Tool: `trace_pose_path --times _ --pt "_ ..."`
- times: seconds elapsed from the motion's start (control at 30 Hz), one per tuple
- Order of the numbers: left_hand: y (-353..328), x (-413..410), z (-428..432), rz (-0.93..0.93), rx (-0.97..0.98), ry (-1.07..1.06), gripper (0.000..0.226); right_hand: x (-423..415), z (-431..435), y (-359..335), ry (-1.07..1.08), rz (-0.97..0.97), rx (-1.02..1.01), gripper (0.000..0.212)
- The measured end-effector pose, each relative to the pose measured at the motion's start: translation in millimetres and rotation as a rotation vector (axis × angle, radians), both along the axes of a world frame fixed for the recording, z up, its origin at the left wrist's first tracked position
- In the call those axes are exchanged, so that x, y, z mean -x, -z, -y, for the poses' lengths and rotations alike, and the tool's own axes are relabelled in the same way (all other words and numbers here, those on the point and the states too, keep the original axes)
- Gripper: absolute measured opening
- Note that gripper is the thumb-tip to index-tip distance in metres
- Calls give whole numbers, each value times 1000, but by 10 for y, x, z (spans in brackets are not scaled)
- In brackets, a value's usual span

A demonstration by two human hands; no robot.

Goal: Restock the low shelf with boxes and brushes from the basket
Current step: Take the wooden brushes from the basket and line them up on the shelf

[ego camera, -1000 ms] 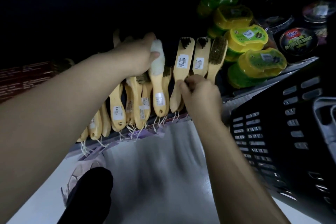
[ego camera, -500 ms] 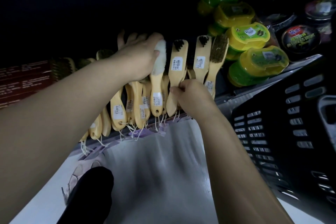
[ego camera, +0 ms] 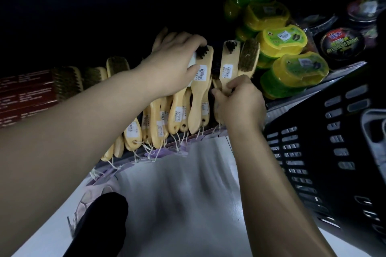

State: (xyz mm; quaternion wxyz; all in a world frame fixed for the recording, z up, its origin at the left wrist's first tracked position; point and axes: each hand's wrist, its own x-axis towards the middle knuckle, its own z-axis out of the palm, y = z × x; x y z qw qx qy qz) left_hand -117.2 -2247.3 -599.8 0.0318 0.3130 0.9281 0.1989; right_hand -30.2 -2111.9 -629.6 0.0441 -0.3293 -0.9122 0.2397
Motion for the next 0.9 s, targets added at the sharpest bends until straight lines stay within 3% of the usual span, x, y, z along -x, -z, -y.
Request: trace_pose_path --times 0.23,0.53,0.73,0.9 --pt "16 -50 23 -15 -17 46 46 -88 51 124 -31 -37 -135 60" --pt "81 -210 323 2 -64 -4 52 -139 161 198 -67 -161 -63 58" --pt "125 -239 400 19 -57 -13 50 -163 151 265 -89 -84 -130 61" --pt "106 -271 440 35 -71 -12 49 -202 -38 222 69 -289 -83 44"
